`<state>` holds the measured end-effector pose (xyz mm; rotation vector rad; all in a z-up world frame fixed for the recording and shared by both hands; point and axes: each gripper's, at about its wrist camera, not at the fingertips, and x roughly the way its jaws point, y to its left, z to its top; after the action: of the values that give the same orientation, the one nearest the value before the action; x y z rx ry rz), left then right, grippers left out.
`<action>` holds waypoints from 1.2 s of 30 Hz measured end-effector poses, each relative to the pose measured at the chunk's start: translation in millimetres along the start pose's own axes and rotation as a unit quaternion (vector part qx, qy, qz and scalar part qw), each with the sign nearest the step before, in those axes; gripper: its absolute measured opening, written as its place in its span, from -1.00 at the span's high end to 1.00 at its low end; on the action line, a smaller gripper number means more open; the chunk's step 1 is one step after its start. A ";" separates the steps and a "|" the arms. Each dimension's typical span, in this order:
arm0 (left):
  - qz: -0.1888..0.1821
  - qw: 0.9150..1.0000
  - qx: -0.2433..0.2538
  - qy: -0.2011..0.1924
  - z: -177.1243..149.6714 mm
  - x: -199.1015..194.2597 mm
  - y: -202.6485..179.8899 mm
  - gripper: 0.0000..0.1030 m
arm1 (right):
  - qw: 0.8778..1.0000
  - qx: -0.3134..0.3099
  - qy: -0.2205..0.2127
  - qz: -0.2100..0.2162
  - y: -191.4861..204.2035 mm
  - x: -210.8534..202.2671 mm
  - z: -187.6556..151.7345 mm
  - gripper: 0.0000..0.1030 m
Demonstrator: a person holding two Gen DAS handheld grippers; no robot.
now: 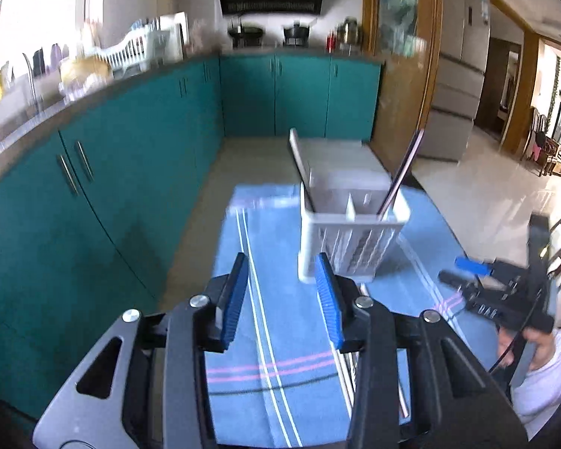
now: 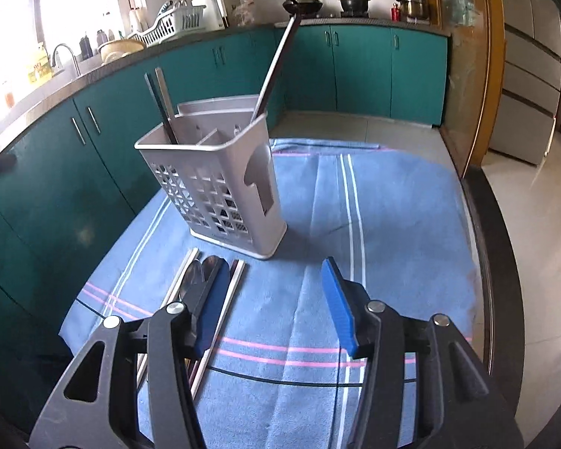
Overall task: Organize utensils
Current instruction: 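Withdraw both open tools from the basket back over the table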
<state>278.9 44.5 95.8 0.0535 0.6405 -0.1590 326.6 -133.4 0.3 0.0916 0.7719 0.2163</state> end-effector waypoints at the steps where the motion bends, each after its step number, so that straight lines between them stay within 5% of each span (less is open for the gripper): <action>1: 0.000 1.000 0.000 -0.005 4.7 -4.7 -2.0 0.25 | 1.000 -0.001 -0.001 0.003 2.6 0.3 -0.9 0.00; 10: -0.028 0.998 -0.016 -0.052 30.8 -38.0 -8.7 0.14 | 1.000 -0.011 0.010 0.006 3.9 -5.2 -10.9 -0.04; 26: -0.053 0.996 -0.055 0.043 -18.3 51.8 9.7 0.14 | 0.998 -0.008 0.056 -0.005 7.2 28.6 -27.1 -0.17; 31: -0.033 0.995 -0.066 0.068 -39.9 68.7 23.9 0.14 | 0.998 -0.005 0.064 -0.010 6.2 34.6 -26.0 -0.17; 36: 0.026 0.994 -0.083 0.062 -46.9 57.8 66.1 0.14 | 0.998 -0.002 0.061 -0.009 2.7 31.2 -28.6 -0.17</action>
<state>307.8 106.7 23.7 -0.0800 0.7736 -0.0518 327.8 -123.7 -41.0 0.0674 0.8924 0.2074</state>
